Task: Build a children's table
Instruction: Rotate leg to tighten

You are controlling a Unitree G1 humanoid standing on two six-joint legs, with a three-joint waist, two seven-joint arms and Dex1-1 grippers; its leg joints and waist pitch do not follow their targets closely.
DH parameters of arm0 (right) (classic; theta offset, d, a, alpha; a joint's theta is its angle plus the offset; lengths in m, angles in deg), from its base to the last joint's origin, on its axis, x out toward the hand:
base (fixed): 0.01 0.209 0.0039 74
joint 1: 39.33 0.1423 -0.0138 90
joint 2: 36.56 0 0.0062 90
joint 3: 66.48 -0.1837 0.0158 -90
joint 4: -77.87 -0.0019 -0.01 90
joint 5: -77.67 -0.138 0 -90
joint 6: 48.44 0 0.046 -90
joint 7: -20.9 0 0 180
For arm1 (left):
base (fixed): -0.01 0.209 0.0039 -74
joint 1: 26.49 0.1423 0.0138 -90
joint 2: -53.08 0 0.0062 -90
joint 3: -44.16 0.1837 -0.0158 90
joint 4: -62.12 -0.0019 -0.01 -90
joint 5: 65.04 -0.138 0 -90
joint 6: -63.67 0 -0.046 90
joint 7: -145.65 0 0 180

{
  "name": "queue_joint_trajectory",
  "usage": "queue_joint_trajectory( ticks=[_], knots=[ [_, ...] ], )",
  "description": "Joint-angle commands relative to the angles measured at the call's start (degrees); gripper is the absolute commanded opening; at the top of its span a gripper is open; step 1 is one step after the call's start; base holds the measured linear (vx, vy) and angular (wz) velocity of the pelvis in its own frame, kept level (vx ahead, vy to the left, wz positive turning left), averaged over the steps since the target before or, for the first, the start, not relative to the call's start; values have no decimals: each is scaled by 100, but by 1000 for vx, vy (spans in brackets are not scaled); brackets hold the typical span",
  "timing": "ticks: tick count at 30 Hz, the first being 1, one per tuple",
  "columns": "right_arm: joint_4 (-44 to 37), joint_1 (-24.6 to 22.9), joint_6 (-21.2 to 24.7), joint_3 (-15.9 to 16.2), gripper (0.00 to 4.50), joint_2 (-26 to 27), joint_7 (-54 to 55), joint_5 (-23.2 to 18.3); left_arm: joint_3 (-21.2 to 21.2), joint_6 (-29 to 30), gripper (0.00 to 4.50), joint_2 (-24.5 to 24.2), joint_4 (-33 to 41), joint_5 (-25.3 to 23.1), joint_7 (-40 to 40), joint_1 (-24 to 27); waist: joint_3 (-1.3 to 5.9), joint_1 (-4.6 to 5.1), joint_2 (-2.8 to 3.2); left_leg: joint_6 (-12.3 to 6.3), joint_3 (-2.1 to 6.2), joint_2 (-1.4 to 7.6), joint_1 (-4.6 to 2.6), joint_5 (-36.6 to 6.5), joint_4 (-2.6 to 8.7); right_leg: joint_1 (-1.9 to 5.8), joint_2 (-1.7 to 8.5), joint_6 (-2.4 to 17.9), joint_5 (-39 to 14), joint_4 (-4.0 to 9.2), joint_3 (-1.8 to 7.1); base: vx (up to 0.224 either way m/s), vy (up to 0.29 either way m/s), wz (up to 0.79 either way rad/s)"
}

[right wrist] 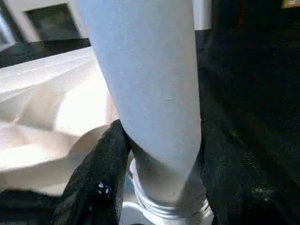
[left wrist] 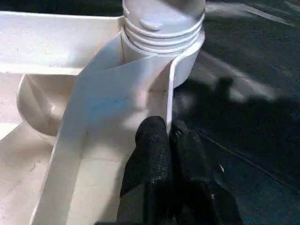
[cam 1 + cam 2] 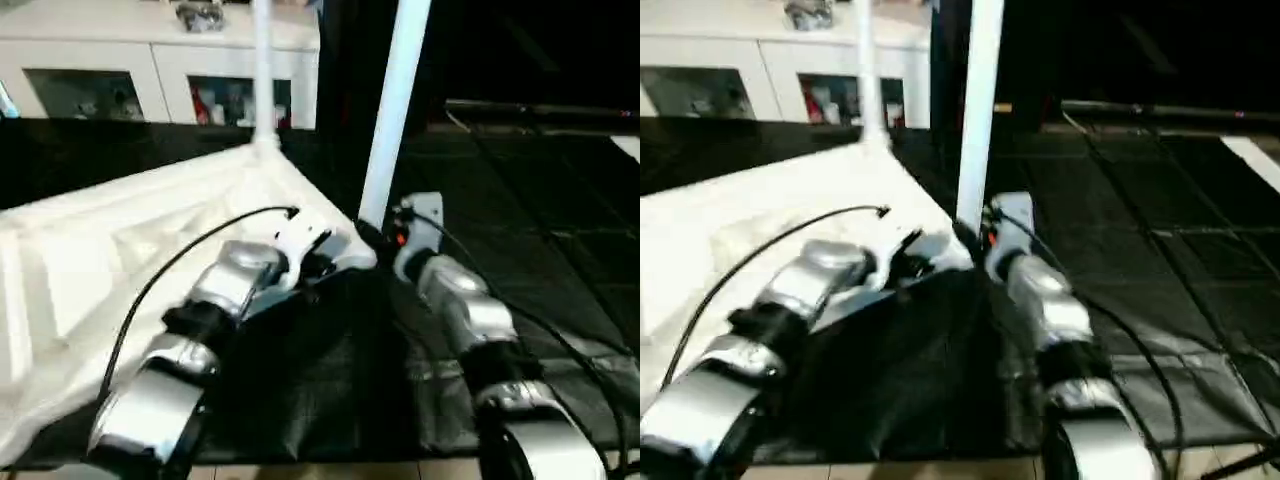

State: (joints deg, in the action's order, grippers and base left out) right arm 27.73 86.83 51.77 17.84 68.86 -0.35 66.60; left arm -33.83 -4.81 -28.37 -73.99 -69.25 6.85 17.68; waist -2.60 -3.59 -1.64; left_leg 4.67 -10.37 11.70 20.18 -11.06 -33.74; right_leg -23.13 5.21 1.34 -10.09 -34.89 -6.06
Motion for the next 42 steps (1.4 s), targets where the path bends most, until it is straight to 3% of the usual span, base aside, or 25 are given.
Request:
queue_joint_trajectory(
  ticks=[1,3,9,15,17,20,23,26,30,31,33,38,39,40,42],
  knots=[
    [302,-132,246,288,255,488,-143,8,-102,-161,0,242,159,27,-330,-346,396,-46,-1,-311,49,137,25,-464,362,340,355,1226,-566,351,336,55,-3,2],
    [300,-135,229,262,268,499,-109,23,-92,-161,0,243,157,4,-327,-349,392,-45,6,-405,42,137,22,-368,360,355,356,1331,-312,326,335,0,0,0],
    [186,-219,9,280,329,270,-61,48,50,-533,0,63,73,-114,-142,-274,377,2,16,-377,46,137,19,-634,371,372,367,1278,-695,383,334,0,0,0],
    [-481,-595,-34,405,373,-455,-951,157,231,-679,0,-293,264,-92,553,-3,386,-40,6,-499,33,154,10,-422,350,376,356,1424,-148,312,346,0,0,0],
    [-727,-695,4,385,389,-785,-1520,4,314,-738,0,-424,399,-73,858,137,385,-61,6,-575,22,156,21,-437,337,376,362,1489,-82,308,351,0,0,0],
    [-1063,-834,-91,584,426,-1490,-2729,-116,487,-909,0,-689,596,-33,1540,389,361,-117,5,-567,19,165,10,-711,343,374,362,1411,-498,357,345,0,0,0],
    [-1214,-875,-69,685,444,-1771,-3305,-230,626,-1094,0,-862,677,-49,1955,493,328,-150,-7,-489,13,176,-4,-870,363,340,366,1290,-864,399,355,0,0,0],
    [-1355,-827,158,906,444,-2185,-4293,-408,818,-1431,0,-1124,802,17,2689,615,319,-167,-11,-393,31,185,-26,-1100,386,336,373,1138,-1417,459,347,0,0,0],
    [-1362,-753,221,1087,444,-2328,-4771,-431,909,-1752,0,-1275,946,134,3200,706,334,-219,8,-351,24,214,-30,-999,378,318,370,1244,-1183,408,345,0,0,0],
    [-1336,-684,277,1216,444,-2393,-5113,-426,1000,-1752,0,-1412,1094,187,3548,763,346,-241,44,-336,33,218,-33,-981,380,323,367,1273,-1110,381,339,0,0,0],
    [-1246,-584,326,1344,444,-2444,-5441,-398,1110,-1820,0,-1547,1201,178,3828,801,347,-251,14,-346,24,227,-25,-928,379,324,362,1320,-971,370,342,0,0,0],
    [-996,-290,311,1653,427,-2503,-6191,-357,1419,-2223,0,-1808,1304,10,4343,861,342,-308,36,-274,12,230,-52,-986,380,305,374,1362,-986,364,354,0,0,0],
    [-997,-272,281,1715,427,-2510,-6306,-347,1454,-2283,0,-1845,1325,-13,4426,877,346,-311,-23,-274,7,228,-49,-975,377,312,371,1353,-985,360,353,0,0,0],
    [-1001,-265,258,1753,413,-2514,-6374,-336,1470,-2315,0,-1866,1340,-24,4474,889,342,-321,4,-267,18,232,-33,-956,385,319,379,1334,-1013,349,353,0,0,0],
    [-1036,-269,269,1840,391,-2514,-6492,-326,1478,-2342,0,-1887,1381,-27,4518,892,344,-320,-2,-253,16,230,-38,-954,383,314,379,1304,-1059,350,353,0,0,0]
  ],
)
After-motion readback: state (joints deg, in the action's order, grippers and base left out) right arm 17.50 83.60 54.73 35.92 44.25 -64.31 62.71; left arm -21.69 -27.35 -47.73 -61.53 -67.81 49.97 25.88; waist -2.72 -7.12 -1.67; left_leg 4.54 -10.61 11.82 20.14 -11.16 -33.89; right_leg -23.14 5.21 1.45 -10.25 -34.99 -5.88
